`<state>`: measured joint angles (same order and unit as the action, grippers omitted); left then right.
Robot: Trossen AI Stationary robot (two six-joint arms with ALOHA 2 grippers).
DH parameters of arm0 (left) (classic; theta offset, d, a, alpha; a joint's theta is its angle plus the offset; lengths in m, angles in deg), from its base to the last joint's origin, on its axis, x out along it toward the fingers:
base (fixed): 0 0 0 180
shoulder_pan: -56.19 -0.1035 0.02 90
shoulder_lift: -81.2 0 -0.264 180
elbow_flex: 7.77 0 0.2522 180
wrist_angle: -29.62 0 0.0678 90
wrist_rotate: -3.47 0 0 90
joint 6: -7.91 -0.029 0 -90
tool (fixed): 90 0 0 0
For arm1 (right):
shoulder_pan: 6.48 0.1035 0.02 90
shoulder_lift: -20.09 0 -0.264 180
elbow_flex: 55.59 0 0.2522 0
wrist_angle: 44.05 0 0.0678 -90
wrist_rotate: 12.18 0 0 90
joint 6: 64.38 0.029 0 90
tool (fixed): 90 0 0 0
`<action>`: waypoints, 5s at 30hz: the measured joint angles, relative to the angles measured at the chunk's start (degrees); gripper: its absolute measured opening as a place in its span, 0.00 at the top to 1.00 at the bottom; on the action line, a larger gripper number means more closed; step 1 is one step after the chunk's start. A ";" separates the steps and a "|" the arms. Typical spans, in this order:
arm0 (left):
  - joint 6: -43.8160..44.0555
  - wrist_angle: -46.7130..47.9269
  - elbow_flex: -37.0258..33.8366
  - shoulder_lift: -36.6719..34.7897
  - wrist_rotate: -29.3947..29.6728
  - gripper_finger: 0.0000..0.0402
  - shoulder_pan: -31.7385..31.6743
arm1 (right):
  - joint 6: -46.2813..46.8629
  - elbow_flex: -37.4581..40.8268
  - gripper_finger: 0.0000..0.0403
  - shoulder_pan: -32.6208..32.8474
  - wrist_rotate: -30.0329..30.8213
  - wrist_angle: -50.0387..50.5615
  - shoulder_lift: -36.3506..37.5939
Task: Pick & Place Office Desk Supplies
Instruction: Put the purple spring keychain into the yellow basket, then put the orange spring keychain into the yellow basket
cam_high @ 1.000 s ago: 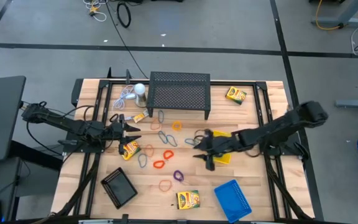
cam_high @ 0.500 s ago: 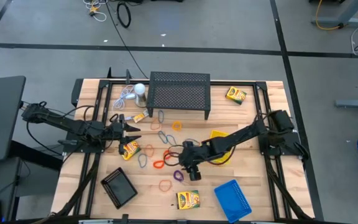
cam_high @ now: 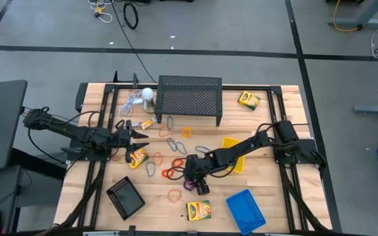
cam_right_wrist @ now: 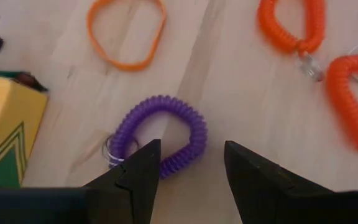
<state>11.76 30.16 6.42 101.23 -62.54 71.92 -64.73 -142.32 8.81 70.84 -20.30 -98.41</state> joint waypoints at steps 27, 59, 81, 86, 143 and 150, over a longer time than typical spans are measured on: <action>-0.02 -1.63 0.00 3.40 0.00 0.63 -0.04 | -6.51 0.15 0.99 0.33 5.22 -3.69 1.41; 0.83 -1.96 0.00 3.63 -0.02 0.63 0.02 | -8.60 25.79 1.00 -2.49 10.64 -74.42 7.54; 0.85 -3.33 0.00 6.02 -0.02 0.63 0.00 | 2.12 55.56 1.00 6.80 43.04 -72.86 30.65; 0.87 -3.65 0.00 6.62 -0.02 0.63 0.00 | 7.33 57.73 1.00 9.37 49.24 -66.58 33.77; 1.01 -4.27 0.00 7.14 -0.02 0.63 0.00 | 41.79 39.50 0.59 6.58 32.45 16.31 49.90; 0.70 -4.38 0.00 7.14 -0.01 0.63 0.00 | 30.29 39.50 0.57 6.38 32.68 0.80 49.90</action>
<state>12.46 25.78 6.42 108.36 -62.55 71.92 -34.44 -102.82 15.19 103.52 -19.50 -48.51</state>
